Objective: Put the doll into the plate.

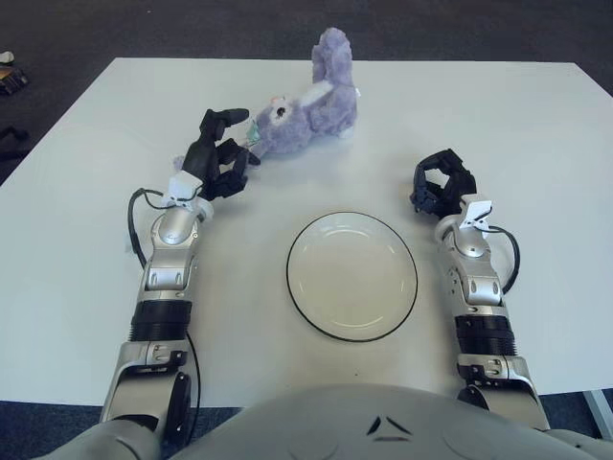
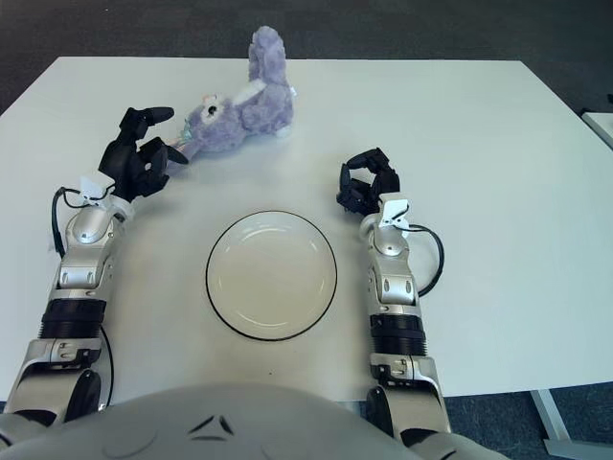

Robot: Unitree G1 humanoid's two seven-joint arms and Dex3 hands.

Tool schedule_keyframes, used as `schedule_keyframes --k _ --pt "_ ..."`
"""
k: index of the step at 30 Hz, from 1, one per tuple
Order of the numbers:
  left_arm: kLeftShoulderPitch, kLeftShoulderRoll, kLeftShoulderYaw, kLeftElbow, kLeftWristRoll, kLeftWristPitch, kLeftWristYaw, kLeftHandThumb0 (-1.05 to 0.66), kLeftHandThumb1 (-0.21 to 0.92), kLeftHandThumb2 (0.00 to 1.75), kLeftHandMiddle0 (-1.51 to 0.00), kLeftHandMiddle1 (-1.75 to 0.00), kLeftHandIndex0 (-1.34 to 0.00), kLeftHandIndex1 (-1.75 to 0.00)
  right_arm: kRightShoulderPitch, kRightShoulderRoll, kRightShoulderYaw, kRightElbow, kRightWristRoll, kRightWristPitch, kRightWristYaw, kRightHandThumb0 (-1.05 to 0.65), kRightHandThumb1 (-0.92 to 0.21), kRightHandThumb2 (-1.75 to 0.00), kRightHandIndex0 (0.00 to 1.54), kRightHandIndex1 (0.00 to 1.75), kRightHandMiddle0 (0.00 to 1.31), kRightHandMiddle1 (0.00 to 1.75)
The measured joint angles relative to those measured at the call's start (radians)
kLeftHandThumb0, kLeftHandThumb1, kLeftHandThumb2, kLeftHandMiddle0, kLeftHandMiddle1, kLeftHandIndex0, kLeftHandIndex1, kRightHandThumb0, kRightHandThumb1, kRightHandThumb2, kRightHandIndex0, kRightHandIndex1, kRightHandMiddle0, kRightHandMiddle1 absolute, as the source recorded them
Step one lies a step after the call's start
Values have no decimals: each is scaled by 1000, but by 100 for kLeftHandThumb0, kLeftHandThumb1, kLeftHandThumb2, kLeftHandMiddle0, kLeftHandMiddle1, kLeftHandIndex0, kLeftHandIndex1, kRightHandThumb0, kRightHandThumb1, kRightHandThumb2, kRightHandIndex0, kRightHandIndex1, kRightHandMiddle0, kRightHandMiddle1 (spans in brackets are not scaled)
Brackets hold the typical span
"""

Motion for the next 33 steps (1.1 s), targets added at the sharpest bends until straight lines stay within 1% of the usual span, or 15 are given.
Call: schedule_keyframes --k 1,7,11,14,16,19,26,28,29,31,32,33 --pt "-4 5 0 1 7 -4 0 -53 74 72 -32 -77 0 -73 -1 -1 0 5 3 -5 9 -41 -58 -99 119 175 42 175" --pt "-33 33 -1 29 70 -63 12 -54 69 74 -27 -64 0 -67 -7 -8 0 32 9 -35 45 -42 -55 -103 121 175 44 175" --pt "-68 56 -5 65 118 -105 27 -56 66 73 -26 -59 0 -66 -13 -11 0 50 9 -51 64 -42 -54 -105 122 175 45 175" --pt "-89 69 -10 84 145 -137 39 -57 65 73 -26 -58 0 -68 -20 -11 1 63 9 -58 76 -42 -53 -105 122 175 45 175" --pt "-102 76 -13 96 168 -161 51 -61 64 72 -27 -57 0 -73 -23 -12 2 69 9 -62 80 -42 -53 -105 122 175 45 175" --pt "-122 84 -19 115 208 -196 80 -65 64 70 -28 -57 0 -75 -26 -12 4 74 8 -66 84 -42 -53 -106 123 175 46 175" --pt "-186 96 -31 165 263 -231 120 -71 64 65 -28 -59 0 -79 -34 -18 6 87 8 -70 86 -43 -50 -109 124 175 47 175" --pt "-214 104 -36 189 276 -236 126 -72 64 64 -27 -62 0 -80 -36 -23 8 94 8 -71 88 -43 -50 -110 124 175 48 175" --pt "-227 110 -38 198 281 -238 128 -73 64 63 -26 -77 0 -80 -37 -24 9 96 8 -72 89 -43 -49 -110 124 175 48 175" --pt "-255 121 -43 219 294 -245 134 -74 64 62 -23 -101 0 -81 -38 -27 10 100 8 -77 91 -43 -49 -110 125 175 48 175" --pt "-267 125 -46 227 299 -249 135 -74 64 62 -23 -105 0 -81 -39 -28 10 101 8 -78 92 -43 -49 -110 125 175 48 175" --pt "-280 131 -49 234 307 -251 136 -77 64 61 -21 -116 0 -81 -39 -29 10 103 8 -80 93 -43 -49 -111 125 175 48 175"
